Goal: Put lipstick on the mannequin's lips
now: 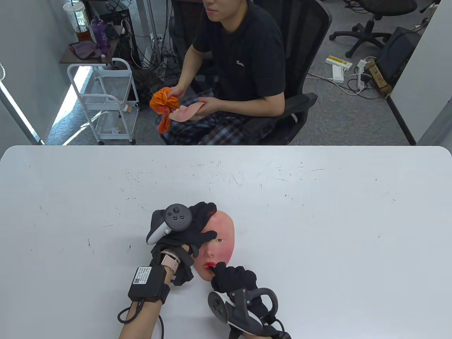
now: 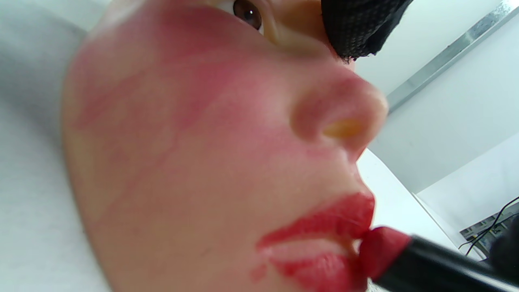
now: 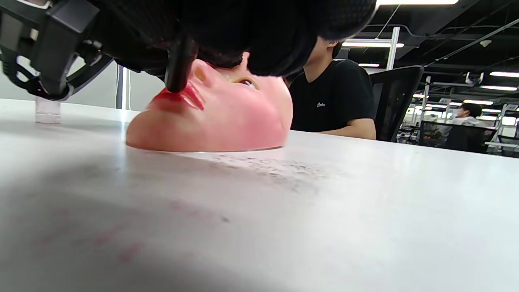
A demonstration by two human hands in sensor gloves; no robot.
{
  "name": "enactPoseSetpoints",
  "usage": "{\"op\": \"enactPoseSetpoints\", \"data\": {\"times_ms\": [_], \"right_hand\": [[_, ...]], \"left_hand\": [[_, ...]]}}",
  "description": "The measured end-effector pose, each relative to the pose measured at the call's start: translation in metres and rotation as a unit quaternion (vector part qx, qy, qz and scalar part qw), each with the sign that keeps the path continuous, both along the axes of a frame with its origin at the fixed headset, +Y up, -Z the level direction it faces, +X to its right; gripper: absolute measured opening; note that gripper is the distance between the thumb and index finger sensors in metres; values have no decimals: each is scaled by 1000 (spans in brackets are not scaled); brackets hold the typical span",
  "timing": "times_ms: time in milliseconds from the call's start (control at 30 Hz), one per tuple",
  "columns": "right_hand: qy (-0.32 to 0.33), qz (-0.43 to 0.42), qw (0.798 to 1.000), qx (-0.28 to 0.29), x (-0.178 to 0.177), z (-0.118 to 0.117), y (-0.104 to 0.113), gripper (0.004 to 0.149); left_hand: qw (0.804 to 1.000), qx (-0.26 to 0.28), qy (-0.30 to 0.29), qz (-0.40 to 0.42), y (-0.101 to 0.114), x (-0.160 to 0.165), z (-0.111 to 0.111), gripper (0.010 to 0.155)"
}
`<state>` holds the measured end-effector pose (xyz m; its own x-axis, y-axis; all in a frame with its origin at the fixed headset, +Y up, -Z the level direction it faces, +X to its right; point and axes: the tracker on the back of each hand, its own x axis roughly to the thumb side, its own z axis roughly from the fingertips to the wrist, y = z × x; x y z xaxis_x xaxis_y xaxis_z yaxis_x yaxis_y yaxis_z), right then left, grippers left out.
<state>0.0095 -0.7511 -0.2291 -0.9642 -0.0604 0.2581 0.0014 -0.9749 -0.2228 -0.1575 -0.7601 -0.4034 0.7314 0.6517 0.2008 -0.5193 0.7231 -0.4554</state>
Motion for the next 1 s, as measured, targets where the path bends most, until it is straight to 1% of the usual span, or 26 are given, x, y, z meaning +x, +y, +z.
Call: {"op": "enactPoseSetpoints", "data": {"times_ms": [133, 333, 433, 633, 867, 933, 1000], "right_hand": [[19, -11, 1000, -10, -4, 1, 0, 51], [2, -14, 1000, -17, 7, 0, 0, 51], [-7, -10, 1000, -18, 11, -3, -3, 51], [15, -37, 999, -28, 10, -1, -2, 51], [-4, -30, 999, -29, 15, -5, -4, 51], [8, -39, 999, -22, 13, -4, -4, 51], [21, -45, 998, -28, 9, -3, -4, 51]], "left_hand": [[1000, -1, 0, -2, 0, 0, 0, 83], [1000, -1, 1, -2, 0, 0, 0, 83], [1000, -1, 2, -4, 0, 0, 0, 83], [1000, -3, 2, -4, 0, 0, 0, 83], [1000, -3, 3, -4, 0, 0, 0, 83], [1000, -3, 3, -4, 0, 0, 0, 83], [1000, -2, 3, -3, 0, 0, 0, 83]]}}
